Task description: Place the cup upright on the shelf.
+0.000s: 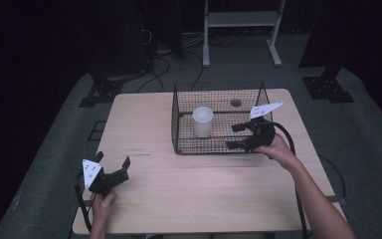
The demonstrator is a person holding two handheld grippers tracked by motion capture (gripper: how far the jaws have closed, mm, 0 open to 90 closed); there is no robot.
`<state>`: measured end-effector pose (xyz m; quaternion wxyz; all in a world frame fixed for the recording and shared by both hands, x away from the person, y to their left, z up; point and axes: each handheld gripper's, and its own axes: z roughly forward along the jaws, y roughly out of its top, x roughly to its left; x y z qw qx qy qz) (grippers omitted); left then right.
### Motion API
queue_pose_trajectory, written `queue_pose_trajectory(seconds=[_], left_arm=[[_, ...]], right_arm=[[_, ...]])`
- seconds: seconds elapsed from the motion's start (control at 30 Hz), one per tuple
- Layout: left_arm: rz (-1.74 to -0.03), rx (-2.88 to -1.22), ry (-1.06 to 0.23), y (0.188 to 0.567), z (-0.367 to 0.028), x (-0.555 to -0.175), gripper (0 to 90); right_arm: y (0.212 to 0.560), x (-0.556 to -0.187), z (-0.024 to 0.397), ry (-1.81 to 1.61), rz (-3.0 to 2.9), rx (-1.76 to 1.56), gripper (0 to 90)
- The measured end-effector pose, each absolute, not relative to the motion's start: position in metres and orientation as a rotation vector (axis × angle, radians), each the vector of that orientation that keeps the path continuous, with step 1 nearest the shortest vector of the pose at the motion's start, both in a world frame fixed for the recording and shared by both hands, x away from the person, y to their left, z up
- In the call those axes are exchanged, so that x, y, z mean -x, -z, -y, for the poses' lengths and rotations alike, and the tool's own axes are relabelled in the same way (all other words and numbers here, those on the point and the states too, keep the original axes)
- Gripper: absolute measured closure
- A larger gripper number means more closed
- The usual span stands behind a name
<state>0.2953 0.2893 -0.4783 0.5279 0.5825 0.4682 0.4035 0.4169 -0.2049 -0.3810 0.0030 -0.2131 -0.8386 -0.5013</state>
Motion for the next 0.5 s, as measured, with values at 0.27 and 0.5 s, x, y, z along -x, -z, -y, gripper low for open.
queue_pose_trajectory(seconds=[0.27, 0.5], left_arm=[[-1.120, -1.393, -0.967, 0.478, -0.289, -0.295, 0.0], [-1.118, -1.395, -0.969, 0.478, -0.289, -0.295, 0.0]], right_arm=[[0.390, -0.407, 0.213, 1.561, 2.627, 0.680, 12.8], [0.395, -0.398, 0.224, 1.556, 2.616, 0.688, 12.8]])
